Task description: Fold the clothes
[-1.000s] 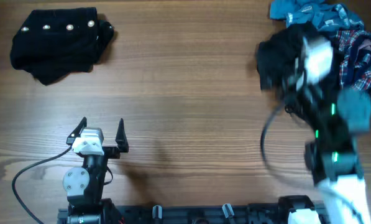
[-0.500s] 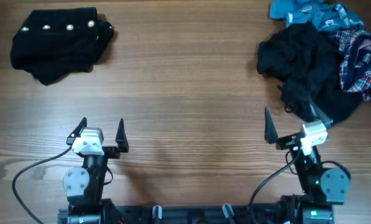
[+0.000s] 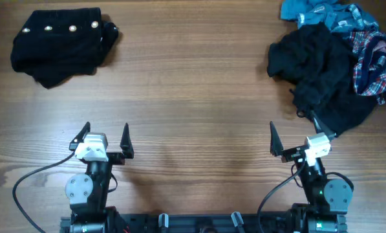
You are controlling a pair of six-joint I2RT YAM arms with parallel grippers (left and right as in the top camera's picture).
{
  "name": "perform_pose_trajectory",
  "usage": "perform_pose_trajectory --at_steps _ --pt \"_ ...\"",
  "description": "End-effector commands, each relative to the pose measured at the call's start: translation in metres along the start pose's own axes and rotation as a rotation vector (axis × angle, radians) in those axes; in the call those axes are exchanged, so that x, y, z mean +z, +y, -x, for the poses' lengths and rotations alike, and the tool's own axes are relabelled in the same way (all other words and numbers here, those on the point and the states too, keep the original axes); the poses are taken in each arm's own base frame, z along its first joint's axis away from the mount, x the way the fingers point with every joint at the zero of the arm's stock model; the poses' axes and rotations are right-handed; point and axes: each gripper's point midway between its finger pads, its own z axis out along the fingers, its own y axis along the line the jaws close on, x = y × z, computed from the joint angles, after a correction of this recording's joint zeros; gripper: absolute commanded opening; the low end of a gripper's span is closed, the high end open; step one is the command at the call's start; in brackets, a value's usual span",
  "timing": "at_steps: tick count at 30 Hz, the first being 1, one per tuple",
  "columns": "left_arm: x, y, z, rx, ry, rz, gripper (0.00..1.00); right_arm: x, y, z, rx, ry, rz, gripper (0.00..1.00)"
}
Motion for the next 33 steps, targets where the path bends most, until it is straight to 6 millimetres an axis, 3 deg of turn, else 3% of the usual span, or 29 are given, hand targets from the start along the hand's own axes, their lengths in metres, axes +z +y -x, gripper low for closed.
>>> perform_pose_trajectory --at_steps 1,4,15,33 --pt "0.000 0.004 -0.003 -0.016 0.008 0.018 1.00 -0.001 -0.002 -0.007 0.023 0.027 -0.011 1.00" --pt "0.000 0.004 -0.003 -0.016 0.008 0.018 1.00 -0.002 0.001 -0.025 0.048 0.096 -0.004 1.00" --pt "0.000 0.004 -0.003 -0.016 0.008 0.018 1.00 -0.006 -0.030 -0.032 0.036 0.133 -0.183 1.00" --pt "0.000 0.004 -0.003 -0.016 0.008 0.018 1.00 -0.006 -0.030 -0.032 0.036 0.132 -0.185 1.00"
